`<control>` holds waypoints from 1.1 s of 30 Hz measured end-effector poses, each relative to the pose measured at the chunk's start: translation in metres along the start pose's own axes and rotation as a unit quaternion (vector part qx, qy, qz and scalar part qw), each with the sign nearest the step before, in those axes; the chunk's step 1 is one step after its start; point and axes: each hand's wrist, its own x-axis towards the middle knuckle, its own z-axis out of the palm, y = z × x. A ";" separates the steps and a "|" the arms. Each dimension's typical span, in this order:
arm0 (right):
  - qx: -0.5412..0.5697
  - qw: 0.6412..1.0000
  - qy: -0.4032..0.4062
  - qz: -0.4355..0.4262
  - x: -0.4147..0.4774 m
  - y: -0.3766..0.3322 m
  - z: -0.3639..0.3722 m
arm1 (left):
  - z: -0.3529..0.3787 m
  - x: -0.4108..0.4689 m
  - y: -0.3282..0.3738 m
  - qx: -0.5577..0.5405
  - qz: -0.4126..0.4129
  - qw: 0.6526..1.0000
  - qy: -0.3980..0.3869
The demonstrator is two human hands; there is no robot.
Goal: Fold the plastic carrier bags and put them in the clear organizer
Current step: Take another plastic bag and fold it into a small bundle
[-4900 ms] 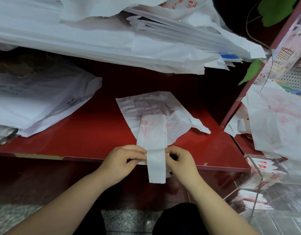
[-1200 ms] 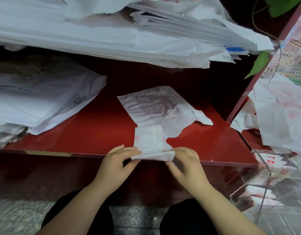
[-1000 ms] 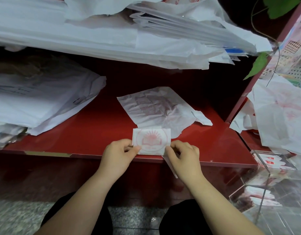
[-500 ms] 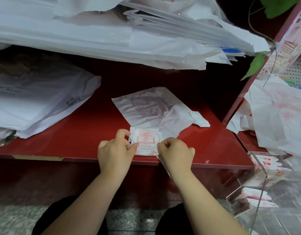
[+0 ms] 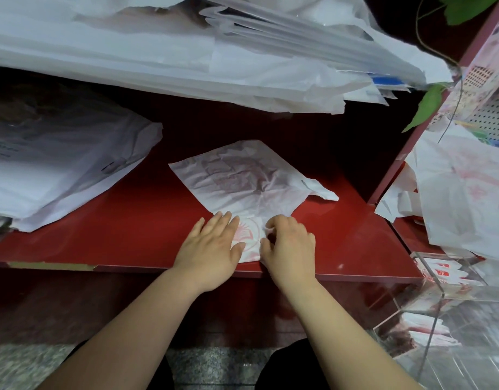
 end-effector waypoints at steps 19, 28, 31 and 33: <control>0.177 0.953 -0.213 -0.125 -0.001 0.030 -0.017 | 0.002 -0.021 -0.035 -0.116 0.158 0.971 0.140; 0.157 0.963 -0.169 -0.141 0.002 0.021 -0.006 | 0.007 -0.010 -0.025 -0.207 0.078 0.940 0.260; 0.171 0.968 -0.126 -0.133 0.002 0.020 -0.007 | 0.001 -0.008 -0.022 -0.197 0.094 0.932 0.291; 0.177 0.972 -0.076 -0.135 0.004 0.018 -0.011 | -0.008 -0.005 -0.019 -0.214 0.099 0.924 0.301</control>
